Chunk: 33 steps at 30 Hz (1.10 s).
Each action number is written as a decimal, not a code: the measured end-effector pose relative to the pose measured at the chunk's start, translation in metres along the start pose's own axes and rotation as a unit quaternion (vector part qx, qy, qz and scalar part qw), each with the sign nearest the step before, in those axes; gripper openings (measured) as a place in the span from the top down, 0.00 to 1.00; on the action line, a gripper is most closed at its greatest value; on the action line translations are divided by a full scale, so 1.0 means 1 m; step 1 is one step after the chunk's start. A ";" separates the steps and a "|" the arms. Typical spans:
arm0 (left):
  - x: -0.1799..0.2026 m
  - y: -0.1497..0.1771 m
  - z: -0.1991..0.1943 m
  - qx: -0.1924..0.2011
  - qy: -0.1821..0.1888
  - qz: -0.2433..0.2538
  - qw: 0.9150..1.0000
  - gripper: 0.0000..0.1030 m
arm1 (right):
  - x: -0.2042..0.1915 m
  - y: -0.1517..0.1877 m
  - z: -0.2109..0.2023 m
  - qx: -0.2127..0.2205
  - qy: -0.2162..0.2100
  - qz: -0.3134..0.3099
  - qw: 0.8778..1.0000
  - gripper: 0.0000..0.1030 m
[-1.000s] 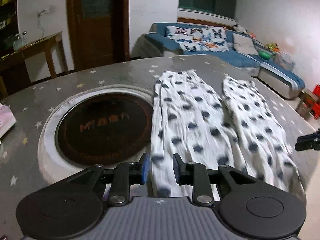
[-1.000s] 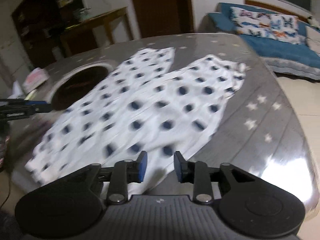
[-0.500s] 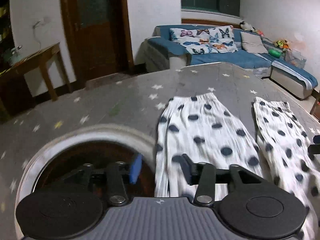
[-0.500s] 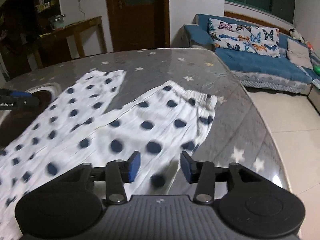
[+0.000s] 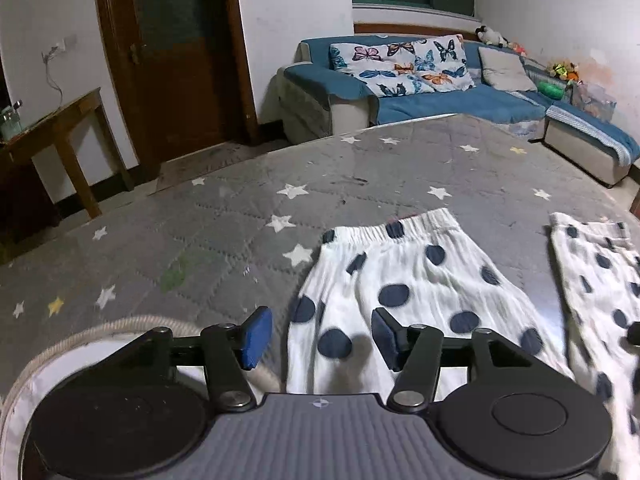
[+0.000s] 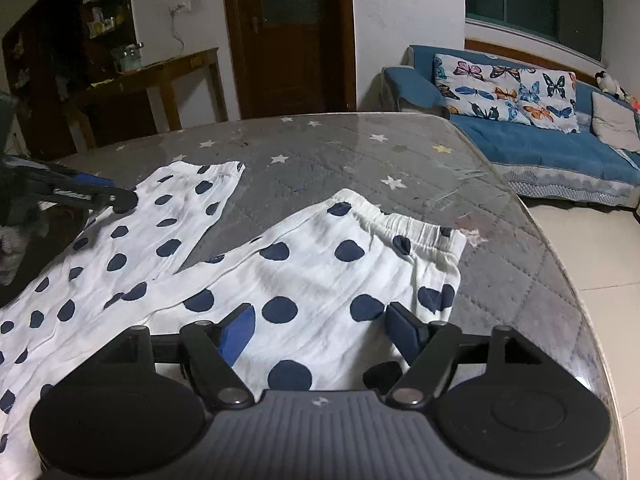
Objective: Fold clothes
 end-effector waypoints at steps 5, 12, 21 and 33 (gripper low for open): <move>0.005 -0.005 0.015 0.001 -0.002 -0.002 1.000 0.45 | 0.003 -0.001 0.001 0.002 -0.006 -0.004 1.000 0.20; 0.009 -0.009 0.021 0.018 -0.007 0.009 1.000 0.92 | 0.017 -0.009 0.007 0.006 0.006 0.009 1.000 0.20; -0.039 0.002 0.027 0.010 -0.101 -0.022 0.995 0.94 | 0.036 -0.023 0.023 0.003 0.030 0.005 1.000 0.20; -0.103 0.017 0.036 -0.019 -0.184 -0.057 0.981 0.94 | 0.061 -0.051 0.057 0.007 0.051 0.003 0.999 0.15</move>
Point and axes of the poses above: each gripper's, at about its wrist camera, not at the fingertips, and z roughly the way its jaws point, x to its right, y to its underside, the point moved 2 cm from there along z, roughly the way its jaws point, and after that the axes turned 10 degrees about -y, right-handed, at the moved point
